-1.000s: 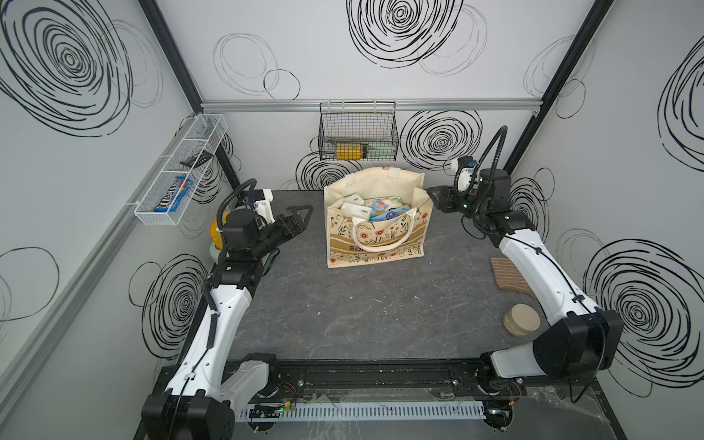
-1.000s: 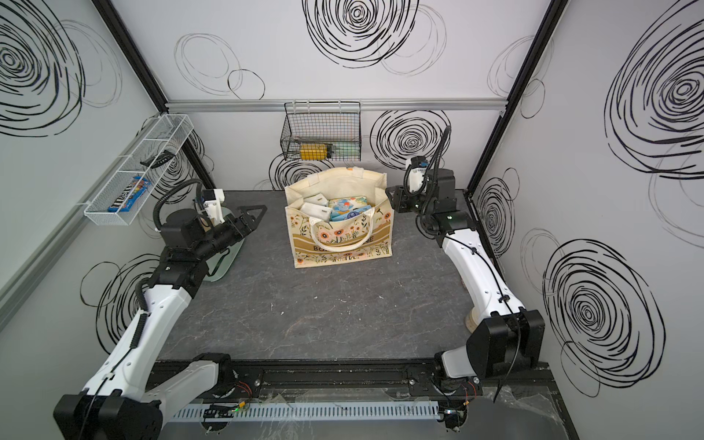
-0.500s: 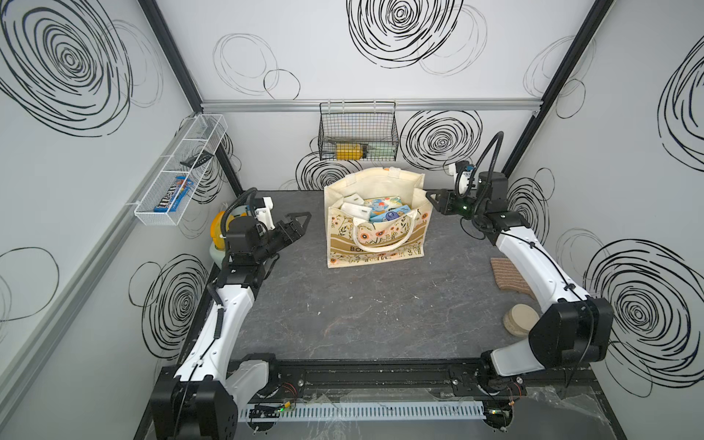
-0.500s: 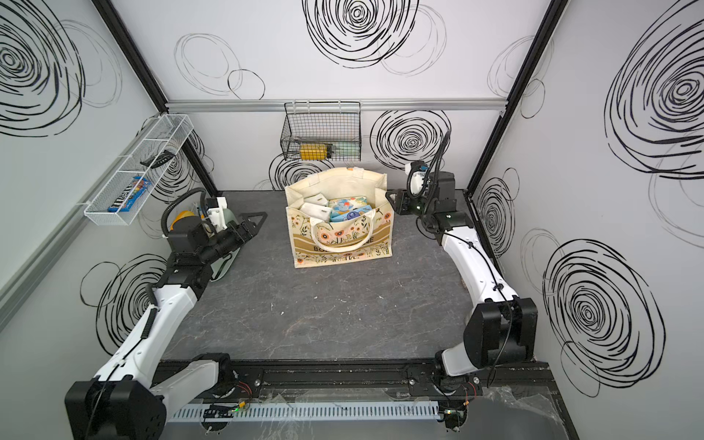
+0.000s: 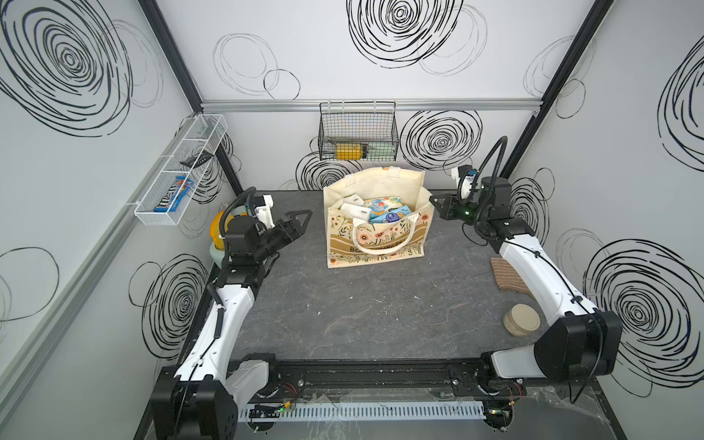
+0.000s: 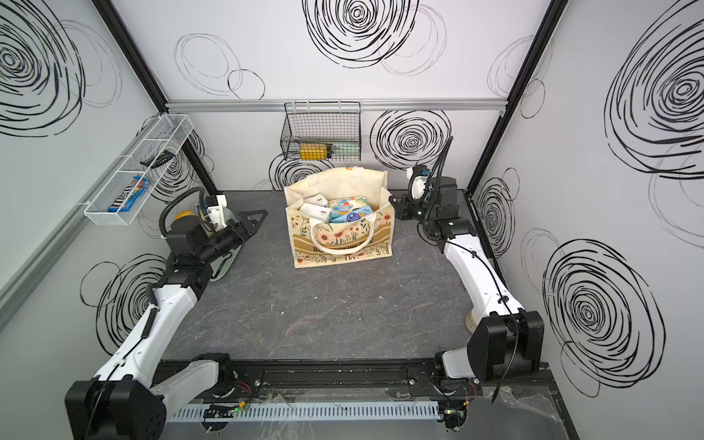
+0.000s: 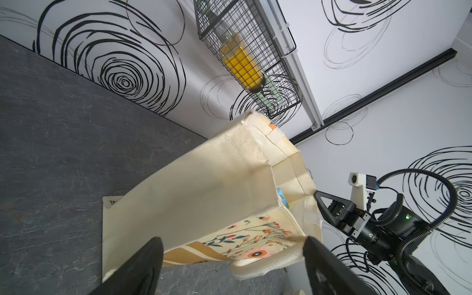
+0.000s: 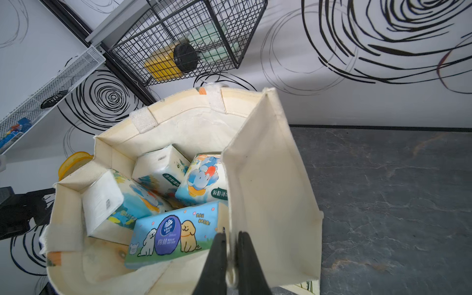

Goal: Put tissues into the canvas bag
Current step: Adjust the canvas bag at the center of the board.

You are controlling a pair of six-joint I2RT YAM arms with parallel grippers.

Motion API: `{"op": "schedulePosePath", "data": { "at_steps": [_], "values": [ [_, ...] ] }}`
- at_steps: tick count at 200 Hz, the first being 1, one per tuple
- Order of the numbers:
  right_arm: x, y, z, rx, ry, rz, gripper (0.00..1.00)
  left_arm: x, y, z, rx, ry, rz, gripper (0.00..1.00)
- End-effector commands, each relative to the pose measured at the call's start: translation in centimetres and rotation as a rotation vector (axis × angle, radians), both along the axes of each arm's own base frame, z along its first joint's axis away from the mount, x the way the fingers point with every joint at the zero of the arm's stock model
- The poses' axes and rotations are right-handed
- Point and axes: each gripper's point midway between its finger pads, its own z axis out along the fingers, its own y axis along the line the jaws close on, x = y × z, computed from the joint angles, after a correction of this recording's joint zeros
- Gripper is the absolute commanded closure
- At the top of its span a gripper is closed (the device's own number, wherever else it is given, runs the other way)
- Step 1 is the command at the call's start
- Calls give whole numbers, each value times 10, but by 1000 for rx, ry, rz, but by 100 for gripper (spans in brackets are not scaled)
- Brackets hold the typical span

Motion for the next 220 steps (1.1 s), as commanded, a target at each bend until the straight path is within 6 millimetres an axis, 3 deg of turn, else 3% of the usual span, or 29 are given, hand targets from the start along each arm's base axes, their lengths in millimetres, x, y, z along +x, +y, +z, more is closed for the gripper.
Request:
{"op": "schedulePosePath", "data": {
  "at_steps": [1, 96, 144, 176, 197, 220],
  "values": [
    [-12, -3, 29, 22, -72, -13, 93, 1, 0, 7, -19, -40, -11, 10],
    [-45, 14, 29, 88, -50, -12, 95, -1, -3, 14, -58, -49, -22, 10],
    [-39, 4, 23, 39, -52, -49, 94, -5, -3, 15, -58, -52, -24, 10],
    [-25, -5, 24, 20, -60, -64, 94, -7, -3, 17, -60, -56, -25, 10],
    [-16, -5, 30, 4, -76, -51, 93, -8, -3, 16, -60, -52, -24, 10],
    [-14, -5, 22, -12, -58, -43, 92, -10, -4, 15, -56, -48, -28, 10]
  ]
}}
